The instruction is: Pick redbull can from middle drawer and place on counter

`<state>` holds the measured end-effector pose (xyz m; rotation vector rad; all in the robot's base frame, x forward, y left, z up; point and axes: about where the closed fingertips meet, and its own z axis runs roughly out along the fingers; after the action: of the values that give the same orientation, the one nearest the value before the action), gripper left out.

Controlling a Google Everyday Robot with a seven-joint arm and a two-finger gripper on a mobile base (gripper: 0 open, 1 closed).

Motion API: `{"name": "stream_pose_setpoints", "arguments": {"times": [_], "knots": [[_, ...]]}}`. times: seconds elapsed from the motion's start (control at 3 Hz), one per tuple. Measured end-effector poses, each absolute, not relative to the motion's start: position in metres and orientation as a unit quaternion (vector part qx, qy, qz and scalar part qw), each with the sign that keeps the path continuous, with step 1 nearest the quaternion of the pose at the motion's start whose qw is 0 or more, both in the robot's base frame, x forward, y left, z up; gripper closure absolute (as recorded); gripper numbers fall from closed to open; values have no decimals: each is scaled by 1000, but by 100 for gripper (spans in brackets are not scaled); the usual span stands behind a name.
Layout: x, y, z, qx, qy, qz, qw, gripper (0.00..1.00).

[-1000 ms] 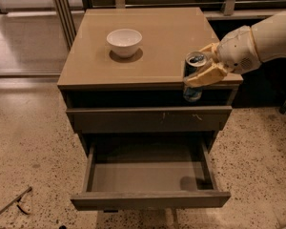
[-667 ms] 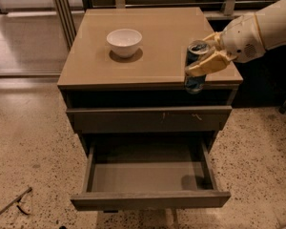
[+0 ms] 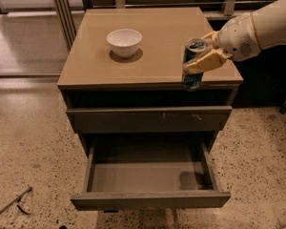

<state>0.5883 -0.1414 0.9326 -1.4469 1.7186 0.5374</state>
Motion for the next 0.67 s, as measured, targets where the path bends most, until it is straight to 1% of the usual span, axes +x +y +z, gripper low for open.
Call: {"name": "stream_pose_setpoints", "arguments": {"times": [0.67], "knots": [[662,-153,905,-532,700,226,419,100]]}}
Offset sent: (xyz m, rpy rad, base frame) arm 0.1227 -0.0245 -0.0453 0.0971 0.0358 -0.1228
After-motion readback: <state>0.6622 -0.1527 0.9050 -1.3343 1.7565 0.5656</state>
